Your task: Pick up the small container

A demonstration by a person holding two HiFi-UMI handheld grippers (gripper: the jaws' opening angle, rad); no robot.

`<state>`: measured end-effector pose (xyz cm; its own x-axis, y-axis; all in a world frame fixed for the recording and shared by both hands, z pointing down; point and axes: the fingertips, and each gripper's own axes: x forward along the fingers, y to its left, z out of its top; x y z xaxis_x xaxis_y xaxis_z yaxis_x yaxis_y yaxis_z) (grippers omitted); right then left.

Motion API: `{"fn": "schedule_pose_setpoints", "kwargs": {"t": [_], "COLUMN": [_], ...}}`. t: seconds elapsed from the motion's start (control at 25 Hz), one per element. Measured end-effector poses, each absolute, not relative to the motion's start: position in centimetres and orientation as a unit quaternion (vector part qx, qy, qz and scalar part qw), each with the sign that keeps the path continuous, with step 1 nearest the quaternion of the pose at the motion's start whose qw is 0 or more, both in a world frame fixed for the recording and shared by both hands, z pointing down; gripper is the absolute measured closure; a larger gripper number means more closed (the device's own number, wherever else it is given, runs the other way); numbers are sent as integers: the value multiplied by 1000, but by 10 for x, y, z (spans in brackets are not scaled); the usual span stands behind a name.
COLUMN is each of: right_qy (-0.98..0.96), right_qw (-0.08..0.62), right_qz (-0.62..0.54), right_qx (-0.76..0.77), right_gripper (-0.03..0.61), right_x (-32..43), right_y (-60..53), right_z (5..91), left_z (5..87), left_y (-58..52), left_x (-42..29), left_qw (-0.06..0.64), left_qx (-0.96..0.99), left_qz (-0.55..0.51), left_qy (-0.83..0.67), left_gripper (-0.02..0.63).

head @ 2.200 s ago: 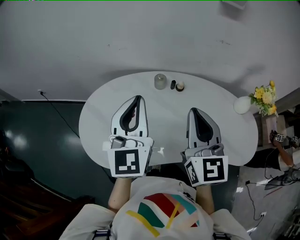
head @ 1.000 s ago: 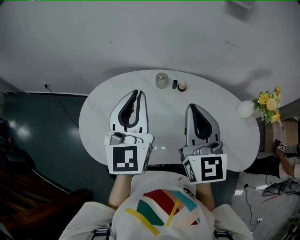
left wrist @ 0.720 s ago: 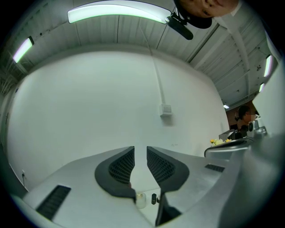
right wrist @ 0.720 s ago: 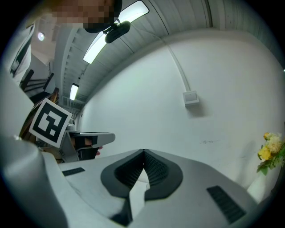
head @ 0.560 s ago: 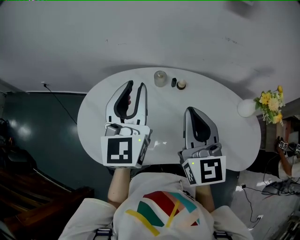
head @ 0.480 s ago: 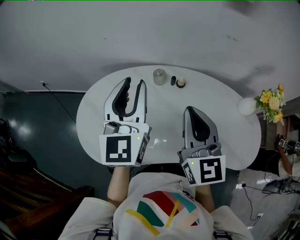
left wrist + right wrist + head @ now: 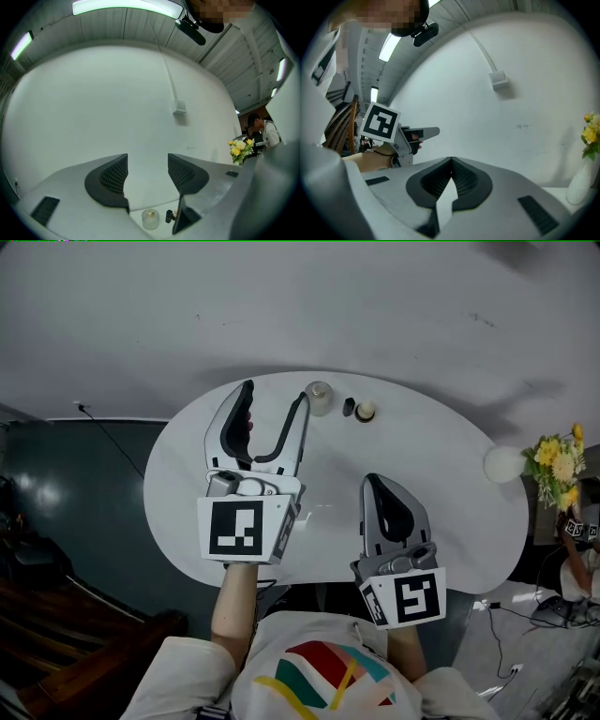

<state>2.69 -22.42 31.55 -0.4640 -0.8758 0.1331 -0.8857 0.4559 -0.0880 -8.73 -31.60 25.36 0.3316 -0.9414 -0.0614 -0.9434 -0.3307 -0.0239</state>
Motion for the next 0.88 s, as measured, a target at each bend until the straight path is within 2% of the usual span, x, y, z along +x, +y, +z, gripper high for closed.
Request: {"fn": "schedule_pose_setpoints", "kwargs": {"t": [0.28,0.48,0.88], "right_qy": [-853,-850,-852], "right_qw": [48,55,71], "right_qz": [96,117,143], "right_qx": [510,511,499], "right_gripper": [568,568,568], "right_x": [24,25,22], "right_y": [-241,-250,-250], "right_z": [347,372,412], "left_z": [305,355,442], "left_y": [-358,-388,-424], "left_x": [-80,-77,-60], "left_qw": [-3,-43,-59], "left_qx": [-823,-824,-823], "left_qz": [10,-6,-54], "left_qy": [568,565,563], "left_gripper": [307,296,282]}}
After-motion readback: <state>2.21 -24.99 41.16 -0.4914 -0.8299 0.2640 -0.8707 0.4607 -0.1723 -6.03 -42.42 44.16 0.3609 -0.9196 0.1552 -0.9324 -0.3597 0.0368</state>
